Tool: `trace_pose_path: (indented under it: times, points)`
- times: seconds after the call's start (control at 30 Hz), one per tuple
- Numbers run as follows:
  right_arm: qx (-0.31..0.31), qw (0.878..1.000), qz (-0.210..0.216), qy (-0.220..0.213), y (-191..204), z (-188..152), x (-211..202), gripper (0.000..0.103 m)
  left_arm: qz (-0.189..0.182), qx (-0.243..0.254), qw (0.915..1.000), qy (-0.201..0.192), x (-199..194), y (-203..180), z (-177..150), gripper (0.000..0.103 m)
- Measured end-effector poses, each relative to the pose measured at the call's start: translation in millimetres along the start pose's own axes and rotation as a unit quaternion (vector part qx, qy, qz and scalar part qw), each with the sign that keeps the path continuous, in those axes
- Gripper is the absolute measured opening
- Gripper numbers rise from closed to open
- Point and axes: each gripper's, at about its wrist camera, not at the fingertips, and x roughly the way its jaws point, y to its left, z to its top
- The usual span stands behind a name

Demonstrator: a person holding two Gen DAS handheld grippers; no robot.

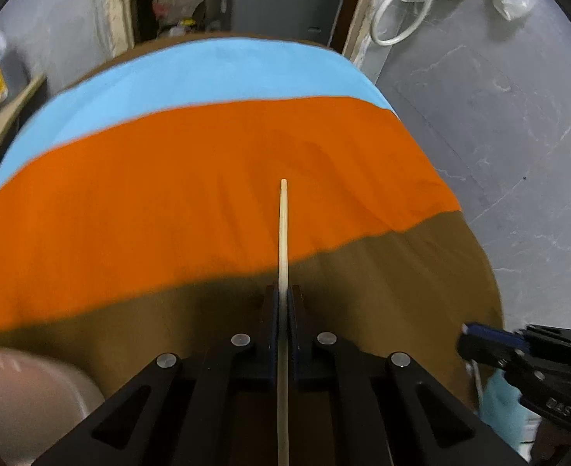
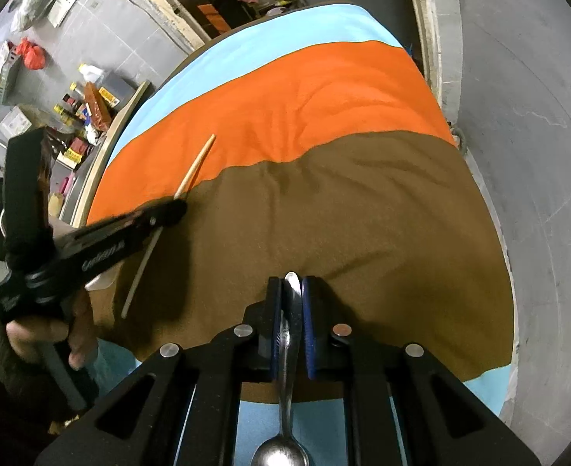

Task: Organize utensils
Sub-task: 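Grasp the silver spoon with the right tool while the left tool grasps the chopstick, then lift the chopstick and silver spoon and carry them toward the white caddy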

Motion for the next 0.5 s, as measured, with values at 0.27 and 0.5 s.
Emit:
trace_pose_path:
  times: [0.27,0.5]
  points:
    - [-0.009,0.999,0.018,0.034,-5,-4,-2,0.010,-0.025,-0.046,0.9981,0.033,-16,-4,-39,0.005]
    - [-0.046,0.995,0.027,0.082,-5,-14,1,0.011,-0.037,-0.053,0.9966,0.050,-18,-2,-48,0.006]
